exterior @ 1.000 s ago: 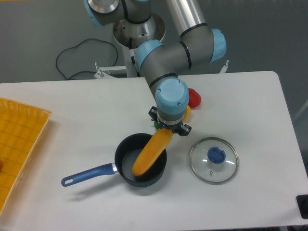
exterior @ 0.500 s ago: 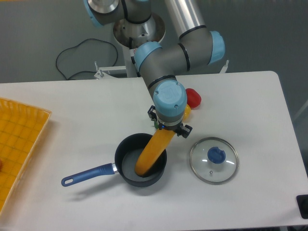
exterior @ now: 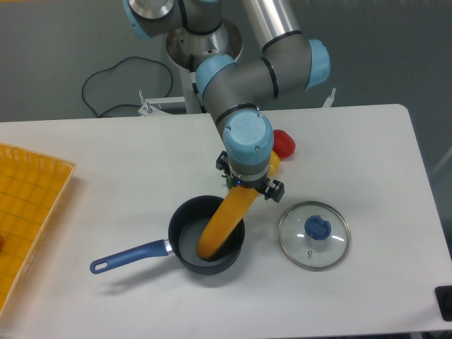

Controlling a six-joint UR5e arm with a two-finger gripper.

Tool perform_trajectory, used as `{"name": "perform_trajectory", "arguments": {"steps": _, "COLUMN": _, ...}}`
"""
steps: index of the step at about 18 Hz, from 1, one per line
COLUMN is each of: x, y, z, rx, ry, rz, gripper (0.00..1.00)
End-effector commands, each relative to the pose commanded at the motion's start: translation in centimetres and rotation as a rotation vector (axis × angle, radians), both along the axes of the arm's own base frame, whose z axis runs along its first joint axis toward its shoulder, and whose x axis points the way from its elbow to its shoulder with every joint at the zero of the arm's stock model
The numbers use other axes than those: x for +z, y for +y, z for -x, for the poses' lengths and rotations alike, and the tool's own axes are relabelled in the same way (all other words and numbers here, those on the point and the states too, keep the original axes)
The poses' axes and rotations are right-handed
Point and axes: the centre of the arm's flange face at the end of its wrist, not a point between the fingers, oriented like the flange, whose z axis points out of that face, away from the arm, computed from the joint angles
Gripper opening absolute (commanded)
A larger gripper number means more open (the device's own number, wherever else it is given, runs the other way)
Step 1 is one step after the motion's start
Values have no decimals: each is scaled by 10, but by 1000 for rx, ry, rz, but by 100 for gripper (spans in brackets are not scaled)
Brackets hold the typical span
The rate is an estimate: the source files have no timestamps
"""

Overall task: Place the long bread in the pot
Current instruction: 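Lower the bread end-first into the saucepan, then open the gripper to release the bread in the saucepan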

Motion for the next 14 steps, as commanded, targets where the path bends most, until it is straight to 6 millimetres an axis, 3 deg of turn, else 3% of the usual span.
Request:
{"name": "perform_trajectory", "arguments": {"steps": 4, "x": 23, "y": -7, "z": 2, "rx": 10, "ry": 25, "rz": -29, "gripper": 100}}
{"name": "perform_trajectory", "arguments": {"steps": 8, "x": 45, "y": -15, "z": 18, "rx": 37, "ry": 56, "rz": -57, "gripper": 100}}
{"name": "perform_trajectory", "arguments": {"steps": 14, "x": 49, "y": -27, "z": 33, "rx": 23, "ry": 55, "rz": -66, "gripper": 100}}
